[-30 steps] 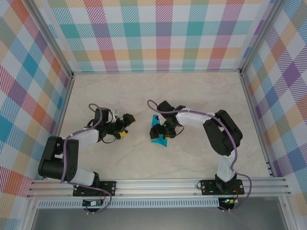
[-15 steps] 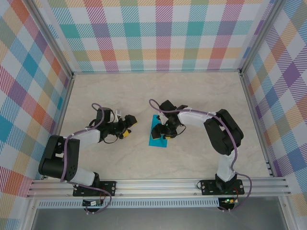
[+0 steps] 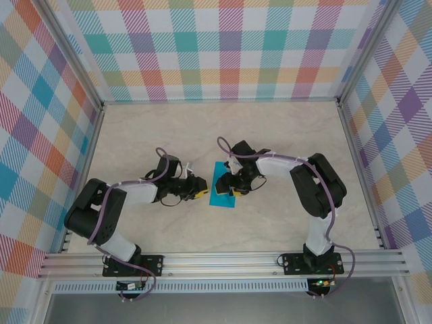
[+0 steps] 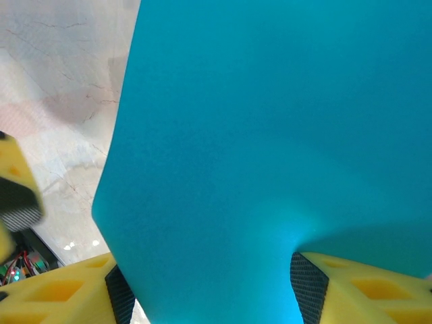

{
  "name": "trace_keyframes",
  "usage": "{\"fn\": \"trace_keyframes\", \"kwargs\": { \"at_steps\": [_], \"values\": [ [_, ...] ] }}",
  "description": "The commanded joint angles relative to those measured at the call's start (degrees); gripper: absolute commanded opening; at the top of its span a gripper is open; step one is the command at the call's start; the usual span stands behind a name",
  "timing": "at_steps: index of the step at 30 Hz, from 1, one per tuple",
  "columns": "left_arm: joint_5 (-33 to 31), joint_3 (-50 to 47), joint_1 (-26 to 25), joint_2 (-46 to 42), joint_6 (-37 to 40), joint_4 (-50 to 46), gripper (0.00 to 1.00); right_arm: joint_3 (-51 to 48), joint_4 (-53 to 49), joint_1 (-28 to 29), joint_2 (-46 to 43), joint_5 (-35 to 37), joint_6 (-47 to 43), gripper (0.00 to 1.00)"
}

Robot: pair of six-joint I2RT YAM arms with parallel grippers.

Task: Fold a paper plane with a square sheet of paper (pick it up from the middle)
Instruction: Fold the triangle a second time at the center of the table.

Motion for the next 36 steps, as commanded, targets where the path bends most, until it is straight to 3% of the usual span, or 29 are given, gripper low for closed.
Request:
{"fn": "trace_keyframes", "kwargs": {
  "at_steps": [1,12,23,27,30,36],
  "values": [
    [-0.2,2.0,-2.6,3.2,-1.9,3.3,0.18,-2.6,2.7,-0.7,1.0,2.7,0.4,0.65],
    [-1.7,2.3,-5.9,9.5,-3.0,4.8,0.03,-4.0,7.4,-1.5,-2.4,-1.0,1.5,0.67],
    [-3.1,2.6,-6.0,10.7,-2.6,3.9,0.01,-3.9,10.2,-3.1,-6.7,-5.3,3.5,0.73],
    [-3.1,3.0,-5.9,11.1,-2.3,3.7,0.01,-3.3,10.2,-3.7,-8.8,-3.8,4.8,0.74],
    [-3.2,3.1,-5.9,11.1,-2.2,3.6,0.01,-2.8,8.9,-4.0,-8.5,-0.2,5.5,0.69],
    [-3.0,3.8,-6.0,10.5,-1.8,3.1,0.01,1.4,2.5,-4.0,-3.3,4.7,5.1,0.47]
  ]
}}
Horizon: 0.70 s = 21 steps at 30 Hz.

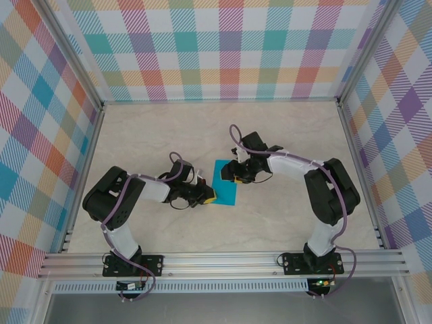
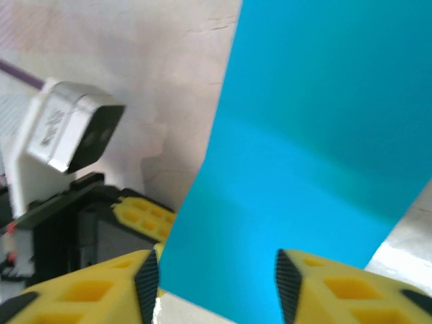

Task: Fold a paper plane with a square sheet of paper (pick it up from the middle)
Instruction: Fold the triangle a second time at the center of the table.

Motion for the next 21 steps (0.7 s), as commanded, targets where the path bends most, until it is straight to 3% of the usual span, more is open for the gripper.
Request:
{"fn": "trace_keyframes", "kwargs": {
  "at_steps": [1,15,21],
  "values": [
    [-0.8,1.6,-0.9,0.7,1.3,-0.8,0.01,2.6,-3.6,-0.2,3.1,2.8,-0.1,0.45],
    [-0.1,2.4,-1.0,-0.5,0.9,0.7,0.02,4.6,-6.7,0.2,9.5,3.3,-0.7,0.41],
    [1.3,2.6,-1.0,-1.2,-1.7,7.9,0.09,4.4,-7.3,0.5,10.8,4.2,-0.2,0.41]
  ]
}}
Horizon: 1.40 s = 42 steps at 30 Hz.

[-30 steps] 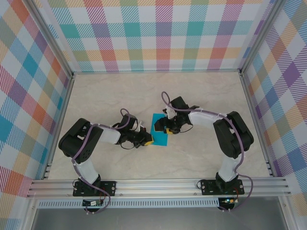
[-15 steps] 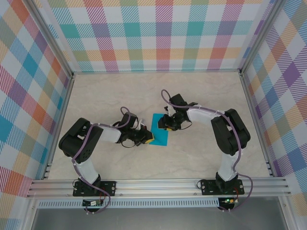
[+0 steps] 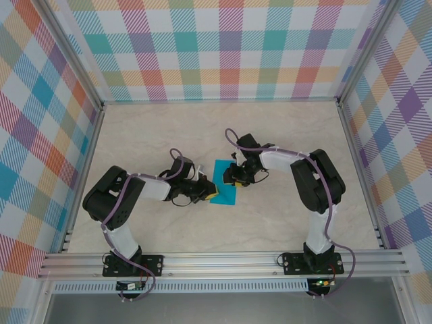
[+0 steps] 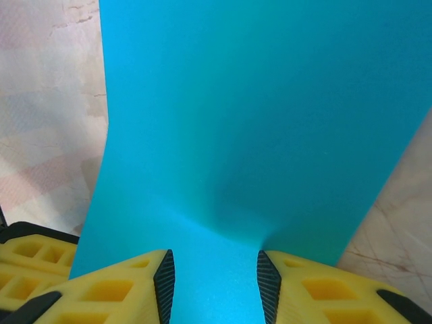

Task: Fold a paper plane with a square sheet of paper (pick it up from the middle)
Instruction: Fold the triangle a second time at the center of the table.

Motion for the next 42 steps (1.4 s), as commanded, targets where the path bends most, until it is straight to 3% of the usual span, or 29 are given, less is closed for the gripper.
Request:
{"fn": "trace_keyframes", "kwargs": {
  "at_steps": [1,9,18,24,29,34,37,42],
  "values": [
    [1.7,1.5,-1.0,-1.1,-1.6,5.7,0.11,0.1,-2.6,0.4,2.6,1.6,-0.3,0.40],
    [1.6,3.1,-1.2,1.5,-4.0,9.3,0.13,0.0,-2.7,0.4,2.5,1.4,0.3,0.39],
    [1.3,4.0,-1.6,3.1,-4.6,10.1,0.13,-0.1,-0.8,-0.8,-5.0,2.2,5.1,0.35],
    [0.9,4.5,-1.6,3.5,-4.5,9.8,0.13,-5.2,1.7,-1.7,-12.7,4.5,7.4,0.42],
    [0.9,4.6,-1.6,3.6,-4.5,9.7,0.13,-11.3,7.9,-1.7,-18.2,-2.2,5.2,0.52],
    [0.6,4.6,-1.6,3.6,-4.2,9.4,0.12,-13.6,10.1,-1.1,-18.3,-8.6,3.7,0.53],
    [0.6,4.4,-1.6,3.6,-4.2,9.4,0.12,-12.6,8.8,-0.8,-16.9,-8.0,2.9,0.49],
    [0.5,4.4,-1.6,3.5,-4.2,9.2,0.12,-11.1,8.2,-0.8,-14.7,-6.8,2.3,0.35]
  ]
}}
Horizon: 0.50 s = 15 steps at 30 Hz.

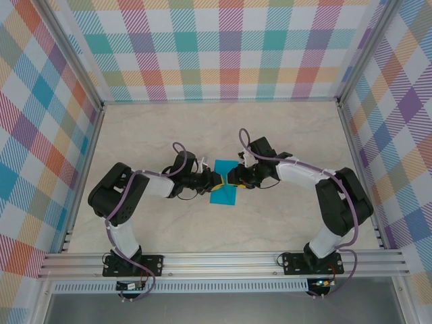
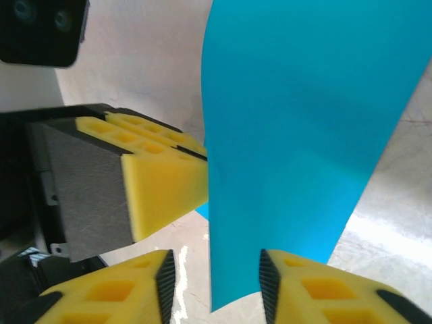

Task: Fold a paper plane with a square sheet of paper (pick it up from the middle)
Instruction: Fold the triangle a second time at the center of the table.

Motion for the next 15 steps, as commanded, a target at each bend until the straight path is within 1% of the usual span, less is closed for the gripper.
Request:
{"fn": "trace_keyframes", "kwargs": {
  "at_steps": [1,4,6,8,9,11,15],
  "values": [
    [0.2,1.0,-1.0,0.4,0.2,1.0,0.12,2.1,0.1,0.3,2.1,-1.0,-1.6,0.32],
    [0.2,0.9,-1.0,0.3,0.2,0.9,0.12,2.5,-0.2,0.2,2.6,-0.3,-2.1,0.25],
    [0.2,1.0,-1.0,0.2,0.1,0.9,0.12,2.6,-0.7,0.2,2.7,0.4,-2.7,0.19],
    [0.2,1.0,-1.0,-0.3,0.0,0.9,0.12,3.0,-1.3,0.2,3.0,1.5,-3.7,0.10],
    [0.3,1.1,-1.0,-0.6,0.0,0.9,0.12,3.2,-1.6,0.2,3.2,1.9,-4.2,0.08],
    [0.5,1.2,-1.0,-1.6,0.1,1.0,0.12,4.0,-2.6,0.2,4.1,2.8,-6.0,0.07],
    [0.8,1.4,-1.3,-2.8,0.5,1.2,0.13,5.9,-4.2,-0.2,6.7,2.9,-9.5,0.08]
  ]
}}
